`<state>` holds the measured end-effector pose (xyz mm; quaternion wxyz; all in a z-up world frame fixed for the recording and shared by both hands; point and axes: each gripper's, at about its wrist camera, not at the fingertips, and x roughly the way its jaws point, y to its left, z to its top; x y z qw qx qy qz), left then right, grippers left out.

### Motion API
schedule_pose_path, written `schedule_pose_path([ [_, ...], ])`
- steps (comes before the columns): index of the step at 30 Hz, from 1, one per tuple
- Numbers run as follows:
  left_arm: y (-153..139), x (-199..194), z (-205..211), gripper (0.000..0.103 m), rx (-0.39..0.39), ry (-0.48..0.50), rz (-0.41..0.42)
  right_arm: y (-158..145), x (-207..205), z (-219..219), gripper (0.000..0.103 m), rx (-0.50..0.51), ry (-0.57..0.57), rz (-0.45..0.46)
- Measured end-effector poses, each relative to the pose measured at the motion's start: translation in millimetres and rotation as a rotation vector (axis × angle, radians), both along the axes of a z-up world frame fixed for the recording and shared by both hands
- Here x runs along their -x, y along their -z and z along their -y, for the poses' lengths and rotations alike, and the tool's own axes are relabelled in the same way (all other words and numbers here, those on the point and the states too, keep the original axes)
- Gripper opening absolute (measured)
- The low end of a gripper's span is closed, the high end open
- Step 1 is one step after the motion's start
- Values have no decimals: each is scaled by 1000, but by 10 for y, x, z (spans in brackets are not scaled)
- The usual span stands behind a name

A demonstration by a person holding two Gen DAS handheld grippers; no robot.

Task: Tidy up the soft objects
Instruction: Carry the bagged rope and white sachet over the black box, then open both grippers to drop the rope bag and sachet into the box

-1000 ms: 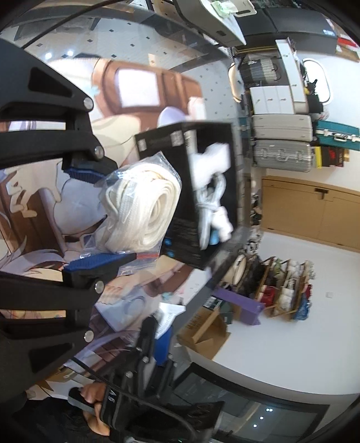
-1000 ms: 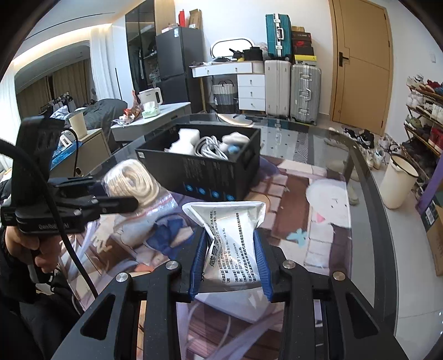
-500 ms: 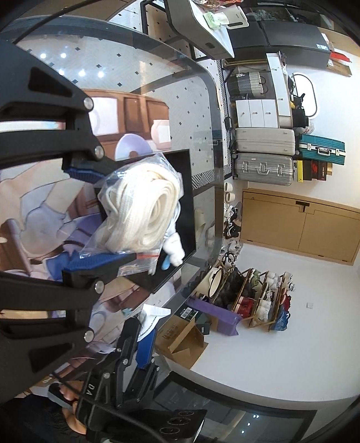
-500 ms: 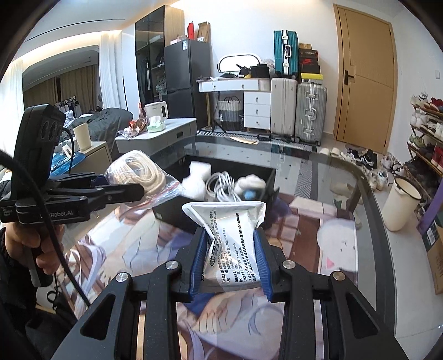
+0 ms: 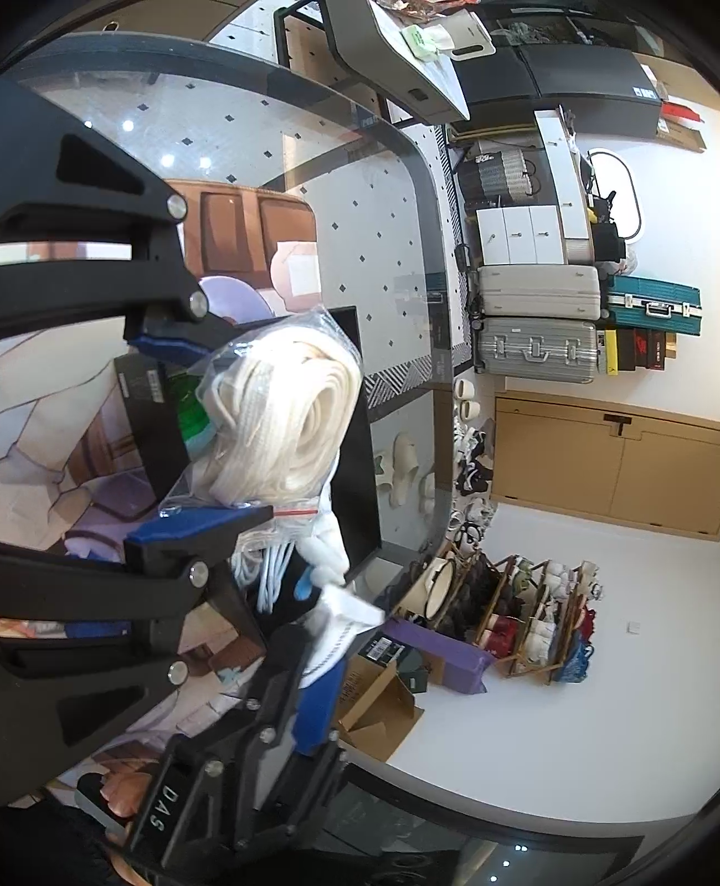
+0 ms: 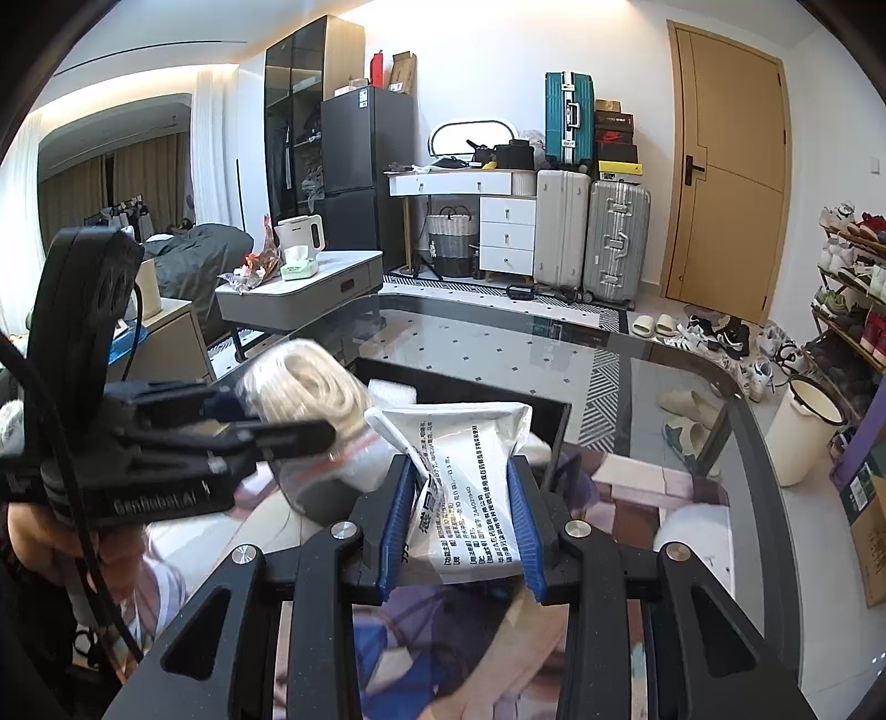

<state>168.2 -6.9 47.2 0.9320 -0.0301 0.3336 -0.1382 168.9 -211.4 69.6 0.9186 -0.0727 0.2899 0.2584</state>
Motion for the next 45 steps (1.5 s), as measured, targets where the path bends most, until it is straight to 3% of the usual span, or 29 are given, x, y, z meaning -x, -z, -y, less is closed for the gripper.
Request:
schedule_pose_path([
  [17,141,-252,115,43,-52,38,-32,268,-612,-353,34,47,-23,-76],
  [21,133,-247,91,48,-39,36,-37,302,-704,-356,34,42,-35,-94],
  [28,21,-88,44,79,-33,26,21,201,-604,-202,58,14,-47,-28],
  [30,-33,-6,26,96,-44,3,60,172,-554,-158,66,21,-39,-9],
  [32,-74,90,-10,101,-50,-20,99,161,-481,-114,75,23,-45,4],
  [37,-116,293,-109,103,-66,-62,160,155,-231,10,103,10,-31,52],
  [41,-92,447,-137,103,-98,-113,209,170,-59,89,103,-59,-9,64],
  [45,-3,503,-178,103,-64,-143,208,222,121,106,103,-79,-7,82],
])
